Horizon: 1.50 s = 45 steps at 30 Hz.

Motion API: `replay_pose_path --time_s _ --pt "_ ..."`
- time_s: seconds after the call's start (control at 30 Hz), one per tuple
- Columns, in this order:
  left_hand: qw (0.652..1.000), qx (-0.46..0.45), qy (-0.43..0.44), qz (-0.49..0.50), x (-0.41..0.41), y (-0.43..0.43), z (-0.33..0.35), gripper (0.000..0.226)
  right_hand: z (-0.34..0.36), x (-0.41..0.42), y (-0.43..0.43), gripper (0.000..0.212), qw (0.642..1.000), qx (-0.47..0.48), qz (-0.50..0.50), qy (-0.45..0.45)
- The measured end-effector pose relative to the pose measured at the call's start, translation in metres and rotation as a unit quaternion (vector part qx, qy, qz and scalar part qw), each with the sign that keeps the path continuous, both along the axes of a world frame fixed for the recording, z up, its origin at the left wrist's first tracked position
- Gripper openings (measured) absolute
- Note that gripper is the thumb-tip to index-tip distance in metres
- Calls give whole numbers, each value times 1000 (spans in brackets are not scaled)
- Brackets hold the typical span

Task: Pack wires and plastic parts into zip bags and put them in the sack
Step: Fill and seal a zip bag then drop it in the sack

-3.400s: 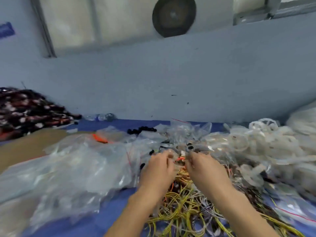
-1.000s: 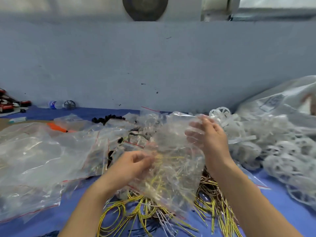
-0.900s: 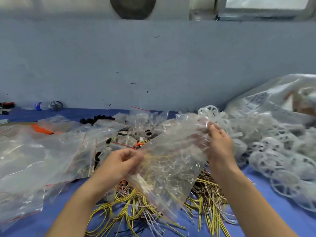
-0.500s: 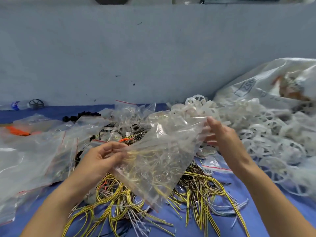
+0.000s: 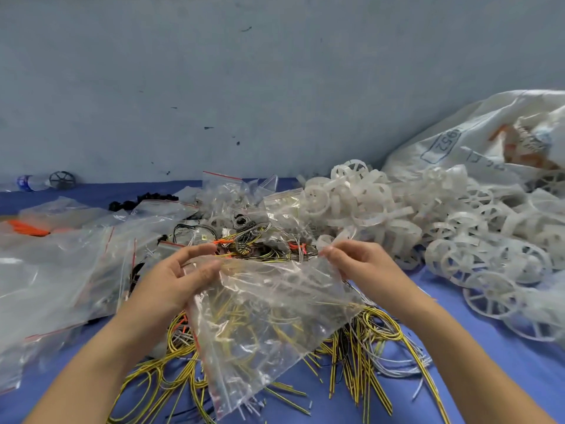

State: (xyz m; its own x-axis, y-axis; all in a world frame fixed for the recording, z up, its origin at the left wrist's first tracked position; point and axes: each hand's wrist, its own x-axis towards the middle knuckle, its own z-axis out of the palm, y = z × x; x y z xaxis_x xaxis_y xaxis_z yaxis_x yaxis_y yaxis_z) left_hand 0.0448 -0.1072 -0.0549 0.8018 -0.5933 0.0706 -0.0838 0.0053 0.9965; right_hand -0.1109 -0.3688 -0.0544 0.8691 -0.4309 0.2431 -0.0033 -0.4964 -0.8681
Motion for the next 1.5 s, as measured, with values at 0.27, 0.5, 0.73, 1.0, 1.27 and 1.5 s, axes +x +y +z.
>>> replay_pose_path --time_s 0.27,0.5,0.73,1.0,1.27,1.5 --pt "976 -119 175 38 -19 -24 -20 37 -14 7 1 23 992 25 -102 -69" --pt "989 53 -16 134 -37 -32 -29 42 -21 6 -14 25 955 71 -272 -91" --pt "977 58 -125 161 -36 -30 -26 38 -16 2 -12 34 935 225 -265 -71" --pt "973 74 -131 174 -30 -23 -27 37 -22 -15 -1 40 963 -40 -265 9" --pt "960 170 -181 133 -66 -47 -47 31 -6 -22 40 39 916 -297 -256 -85" --pt "953 205 -187 126 -86 -64 -61 23 -69 -2 87 56 899 -408 -50 152"
